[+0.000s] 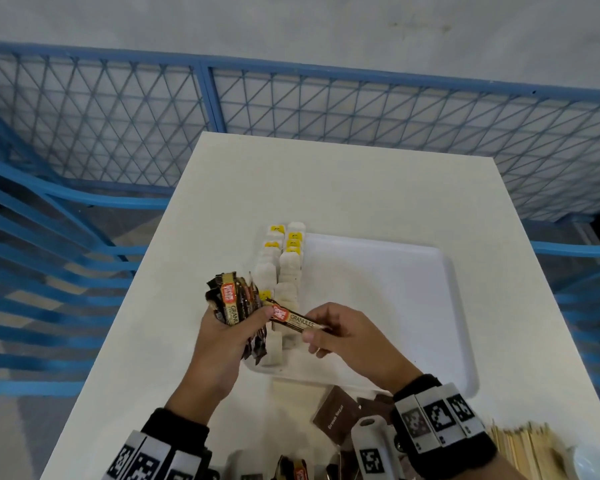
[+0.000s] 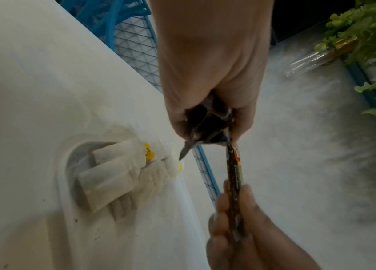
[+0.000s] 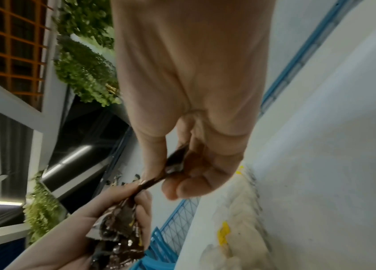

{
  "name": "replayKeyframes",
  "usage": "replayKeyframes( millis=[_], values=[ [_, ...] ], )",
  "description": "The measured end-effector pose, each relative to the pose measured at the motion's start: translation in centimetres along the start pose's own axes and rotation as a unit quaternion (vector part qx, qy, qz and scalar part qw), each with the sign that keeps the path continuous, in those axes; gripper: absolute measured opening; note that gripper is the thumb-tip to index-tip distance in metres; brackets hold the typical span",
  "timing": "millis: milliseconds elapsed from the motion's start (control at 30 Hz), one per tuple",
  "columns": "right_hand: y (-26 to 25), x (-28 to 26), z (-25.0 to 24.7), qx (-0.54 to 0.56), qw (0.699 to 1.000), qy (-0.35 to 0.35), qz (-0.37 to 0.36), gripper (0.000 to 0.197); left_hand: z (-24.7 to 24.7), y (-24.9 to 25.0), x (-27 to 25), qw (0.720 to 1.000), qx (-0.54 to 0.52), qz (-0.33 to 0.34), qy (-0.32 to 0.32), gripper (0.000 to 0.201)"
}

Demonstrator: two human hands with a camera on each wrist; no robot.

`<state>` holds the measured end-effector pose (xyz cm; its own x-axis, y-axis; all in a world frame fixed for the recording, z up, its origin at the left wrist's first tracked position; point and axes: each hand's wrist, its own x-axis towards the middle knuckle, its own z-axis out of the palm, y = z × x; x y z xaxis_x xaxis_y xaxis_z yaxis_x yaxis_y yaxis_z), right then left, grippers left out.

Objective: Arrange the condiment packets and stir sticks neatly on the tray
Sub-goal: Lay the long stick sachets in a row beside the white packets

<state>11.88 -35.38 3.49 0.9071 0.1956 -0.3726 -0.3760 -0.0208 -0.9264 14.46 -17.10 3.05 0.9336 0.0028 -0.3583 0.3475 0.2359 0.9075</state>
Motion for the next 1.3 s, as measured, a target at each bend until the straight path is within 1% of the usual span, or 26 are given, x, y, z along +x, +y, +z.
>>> replayKeyframes(
  millis=[67, 133, 200, 300, 400, 433, 500, 567, 633, 667, 733, 767, 800, 867, 900, 1000, 1067, 1133, 1167, 1300],
  values=[
    [0.4, 0.2, -0.5, 0.073, 0.997, 0.028, 0.021, 0.01, -0.1, -0.1, 0.3, 1.0, 0.002, 0.005, 0.015, 0.02],
    [0.7, 0.6, -0.9, 0.156, 0.985, 0.055, 0.04, 0.008, 0.1, -0.1, 0.4, 1.0, 0.018, 0.007, 0.021, 0.022],
    [0.9, 1.1, -1.2, 0.204, 0.975, 0.067, 0.052, 0.011, 0.3, -0.2, 0.8, 0.999, 0.031, 0.012, 0.027, 0.024],
    [0.6, 2.0, -1.6, 0.194, 0.976, 0.081, 0.052, 0.013, 0.4, -0.5, 1.5, 0.998, 0.048, 0.034, 0.038, 0.028],
    [0.2, 3.3, -2.3, 0.155, 0.977, 0.137, 0.045, 0.007, 0.7, -0.7, 2.2, 0.996, 0.058, 0.038, 0.048, 0.027],
    [0.2, 3.8, -2.5, 0.149, 0.976, 0.153, 0.043, 0.008, 0.9, -0.8, 2.5, 0.997, 0.057, 0.034, 0.048, 0.025],
    [0.3, 4.8, -3.0, 0.145, 0.975, 0.164, 0.038, 0.012, 1.2, -0.9, 3.2, 0.998, 0.051, 0.013, 0.041, 0.021],
    [0.4, 5.3, -3.5, 0.147, 0.977, 0.149, 0.032, 0.01, 1.4, -0.7, 3.9, 0.999, 0.031, -0.018, 0.029, 0.018],
    [0.5, 6.0, -4.1, 0.159, 0.976, 0.148, 0.029, 0.01, 1.3, -0.6, 4.5, 0.999, 0.002, -0.047, 0.02, 0.02],
    [0.6, 6.4, -4.6, 0.162, 0.973, 0.164, 0.031, 0.011, 1.2, -0.5, 4.7, 0.998, -0.014, -0.058, 0.017, 0.02],
    [0.9, 7.6, -5.9, 0.159, 0.961, 0.223, 0.039, 0.008, 0.8, -0.5, 5.0, 0.997, -0.034, -0.073, 0.019, 0.007],
    [1.1, 8.3, -6.6, 0.154, 0.953, 0.256, 0.045, 0.006, 0.6, -0.5, 4.9, 0.996, -0.045, -0.078, 0.023, 0.003],
    [1.3, 9.0, -7.5, 0.142, 0.947, 0.285, 0.05, 0.005, 0.3, -0.6, 5.0, 0.995, -0.056, -0.083, 0.029, 0.005],
    [1.7, 10.4, -9.1, 0.106, 0.939, 0.319, 0.067, 0.004, -0.5, -0.8, 4.9, 0.992, -0.065, -0.095, 0.043, 0.005],
    [1.8, 11.1, -9.7, 0.085, 0.939, 0.324, 0.076, 0.001, -0.9, -1.0, 4.9, 0.991, -0.069, -0.103, 0.053, 0.004],
    [2.5, 13.2, -11.0, 0.046, 0.937, 0.334, 0.095, 0.006, -1.8, -1.2, 4.9, 0.988, -0.073, -0.117, 0.07, 0.007],
    [2.8, 14.3, -11.2, 0.012, 0.934, 0.342, 0.102, 0.006, -2.0, -1.2, 4.9, 0.989, -0.061, -0.118, 0.07, 0.011],
    [2.9, 15.1, -11.2, -0.038, 0.93, 0.35, 0.107, 0.016, -1.9, -1.2, 4.8, 0.99, -0.05, -0.116, 0.067, 0.014],
    [2.8, 15.5, -11.0, -0.067, 0.927, 0.354, 0.107, 0.019, -1.9, -1.1, 4.8, 0.99, -0.048, -0.114, 0.065, 0.017],
    [2.3, 16.3, -10.5, -0.152, 0.917, 0.355, 0.105, 0.019, -1.5, -0.8, 4.6, 0.993, -0.04, -0.103, 0.051, 0.03]
  ],
)
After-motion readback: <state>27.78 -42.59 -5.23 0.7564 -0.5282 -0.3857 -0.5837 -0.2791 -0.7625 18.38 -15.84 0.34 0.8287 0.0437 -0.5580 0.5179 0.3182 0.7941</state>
